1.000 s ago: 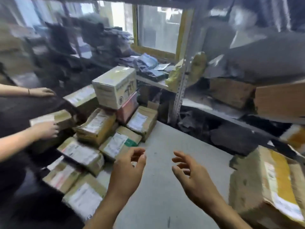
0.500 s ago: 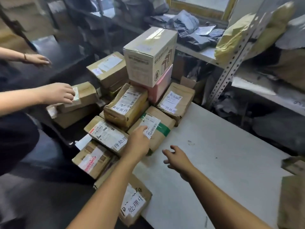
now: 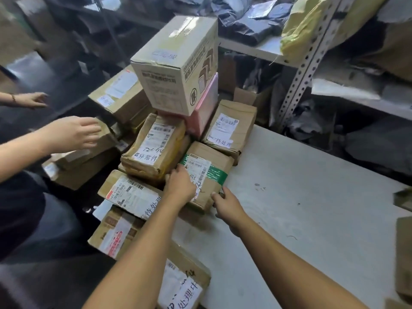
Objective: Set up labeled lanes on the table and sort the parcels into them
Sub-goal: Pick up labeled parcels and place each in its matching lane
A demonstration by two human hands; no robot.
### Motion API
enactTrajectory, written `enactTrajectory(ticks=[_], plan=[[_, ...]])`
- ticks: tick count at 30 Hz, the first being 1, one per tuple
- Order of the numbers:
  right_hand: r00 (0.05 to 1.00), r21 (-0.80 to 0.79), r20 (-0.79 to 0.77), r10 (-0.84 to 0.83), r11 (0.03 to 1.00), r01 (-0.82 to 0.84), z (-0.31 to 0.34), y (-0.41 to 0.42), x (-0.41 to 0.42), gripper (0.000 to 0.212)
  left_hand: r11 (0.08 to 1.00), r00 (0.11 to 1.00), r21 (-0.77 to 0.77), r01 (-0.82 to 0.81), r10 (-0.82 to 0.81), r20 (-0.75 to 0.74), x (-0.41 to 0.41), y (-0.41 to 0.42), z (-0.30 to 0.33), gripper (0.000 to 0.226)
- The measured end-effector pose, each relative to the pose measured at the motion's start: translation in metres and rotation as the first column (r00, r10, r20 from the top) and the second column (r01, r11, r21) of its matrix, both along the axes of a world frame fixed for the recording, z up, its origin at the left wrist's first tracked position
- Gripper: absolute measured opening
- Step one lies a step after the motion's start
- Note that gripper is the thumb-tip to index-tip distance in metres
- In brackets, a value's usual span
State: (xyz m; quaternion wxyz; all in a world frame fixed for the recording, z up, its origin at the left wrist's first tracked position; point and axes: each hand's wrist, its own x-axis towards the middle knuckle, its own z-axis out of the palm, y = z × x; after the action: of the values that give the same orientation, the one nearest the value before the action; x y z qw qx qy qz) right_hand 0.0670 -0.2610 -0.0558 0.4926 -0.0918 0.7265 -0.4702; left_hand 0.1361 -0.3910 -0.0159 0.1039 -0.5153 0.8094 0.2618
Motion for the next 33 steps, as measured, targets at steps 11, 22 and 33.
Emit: enactTrajectory(ticks=[11,22,33], plan=[[0.97,-0.001,-0.05,-0.237,0.971,0.237,-0.009,0.083,-0.034,0.033,0.927,0.934,0.372,-0.045,0.17,-0.313,-0.003,0.06,-0.016,0.009],[0.891,-0.159,0.034,-0.452,0.878,0.452,0.035,0.199,-0.073,0.042,0.846,0.711,0.524,0.102,0.306,-0.633,-0.042,0.166,-0.001,0.01],[0.812,-0.299,0.018,-0.583,0.772,0.561,0.08,0.31,-0.069,0.044,0.756,0.69,0.564,0.331,0.214,-0.692,-0.074,0.256,0.046,0.008]])
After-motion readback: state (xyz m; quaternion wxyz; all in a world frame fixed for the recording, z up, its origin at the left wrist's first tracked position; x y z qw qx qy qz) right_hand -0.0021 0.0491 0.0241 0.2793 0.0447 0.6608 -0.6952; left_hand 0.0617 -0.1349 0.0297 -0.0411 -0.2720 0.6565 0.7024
